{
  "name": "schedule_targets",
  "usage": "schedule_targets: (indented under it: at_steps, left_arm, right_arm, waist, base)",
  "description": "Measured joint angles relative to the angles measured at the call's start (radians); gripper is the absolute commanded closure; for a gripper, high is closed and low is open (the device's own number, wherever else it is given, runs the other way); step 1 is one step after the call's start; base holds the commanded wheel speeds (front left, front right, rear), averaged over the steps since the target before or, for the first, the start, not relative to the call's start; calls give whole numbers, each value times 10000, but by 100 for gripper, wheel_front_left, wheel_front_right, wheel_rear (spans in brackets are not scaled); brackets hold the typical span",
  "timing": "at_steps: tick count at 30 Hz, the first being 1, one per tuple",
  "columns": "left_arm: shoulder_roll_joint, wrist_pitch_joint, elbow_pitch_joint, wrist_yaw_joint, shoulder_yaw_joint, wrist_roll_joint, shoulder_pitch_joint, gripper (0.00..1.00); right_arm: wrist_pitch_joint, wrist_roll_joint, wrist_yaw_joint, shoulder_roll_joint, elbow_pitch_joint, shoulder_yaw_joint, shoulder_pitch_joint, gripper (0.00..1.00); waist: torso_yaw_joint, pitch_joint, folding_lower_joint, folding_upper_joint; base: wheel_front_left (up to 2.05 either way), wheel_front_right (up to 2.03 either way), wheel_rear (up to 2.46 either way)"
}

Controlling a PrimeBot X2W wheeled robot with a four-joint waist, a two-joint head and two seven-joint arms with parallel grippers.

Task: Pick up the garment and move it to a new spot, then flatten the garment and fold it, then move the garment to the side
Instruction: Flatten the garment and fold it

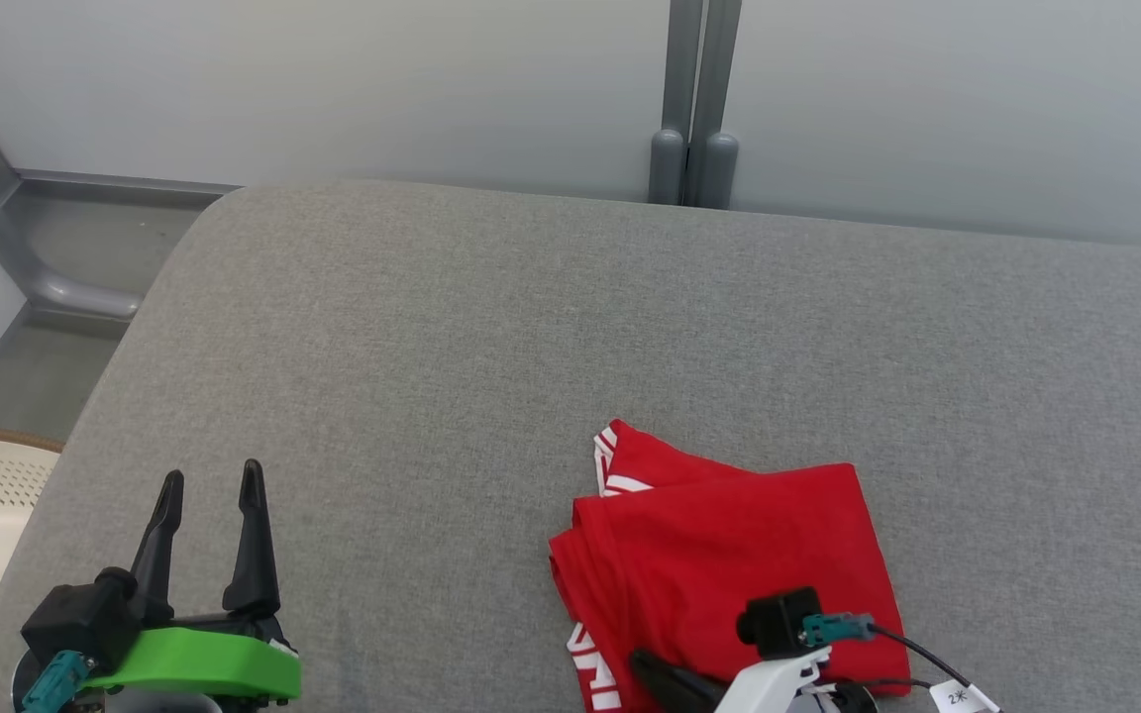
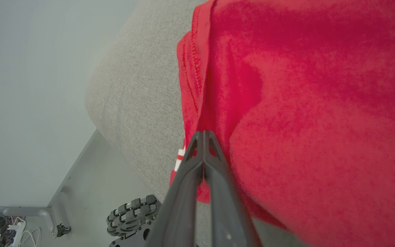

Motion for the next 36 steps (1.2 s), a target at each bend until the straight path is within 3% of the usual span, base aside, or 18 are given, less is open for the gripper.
schedule_targets:
  at_steps: [7, 12, 16, 22, 23, 25, 26, 27, 31, 36]
  left_arm:
    - [-82, 0, 44, -21, 50, 25, -35, 0]
    - [-140, 0, 36, -23, 96, 79, -38, 0]
    - [-163, 0, 17, -27, 148, 102, -36, 0]
    - [-251, 0, -150, -35, 251, 184, 16, 0]
    - [-263, 0, -174, -36, 276, 186, 20, 0]
    - [-309, -2, -238, -50, 318, 224, 32, 0]
    - [-334, -8, -259, -65, 334, 274, 35, 0]
    - [-368, -10, -282, -67, 368, 284, 44, 0]
    - [-451, -12, -370, -104, 497, 343, 82, 0]
    - [-548, -12, -343, -169, 529, 391, 83, 0]
  right_arm:
    - [-725, 1149, 0, 293, 253, 1672, -802, 100]
    - [-1476, 1716, 0, -276, -117, 2094, -1414, 100]
    - [-2130, 1971, 0, -1016, -763, 1833, -1752, 100]
    - [-2738, 1377, 0, -2366, -1342, 165, -1976, 100]
    - [-2775, 1212, 0, -2489, -1417, -142, -1979, 77]
    - [-2863, 742, 0, -2704, -1649, -934, -1970, 51]
    - [-2874, 516, 0, -2755, -1758, -1250, -1949, 7]
    - [-2899, 270, 0, -2771, -1893, -1595, -1889, 0]
    - [-2943, -746, 0, -2523, -2180, -3122, -1414, 0]
    - [-2947, -2148, 0, -1753, -2652, -4732, -587, 0]
  waist:
    - [-10, 100, 0, 0]
    - [-170, 120, 0, 0]
    - [-346, 87, 0, 0]
    - [-702, 2, 0, 0]
    - [-761, -6, 0, 0]
    - [-916, -21, 0, 0]
    - [-981, -27, 0, 0]
    - [-1059, -34, 0, 0]
    - [-1367, -58, 0, 0]
    - [-1719, -100, 0, 0]
  base:
    - [0, 0, 0]
    - [0, 0, 0]
    - [0, 0, 0]
    - [0, 0, 0]
    - [0, 0, 0]
    - [0, 0, 0]
    - [0, 0, 0]
    - [0, 0, 0]
    - [0, 0, 0]
    - [0, 0, 0]
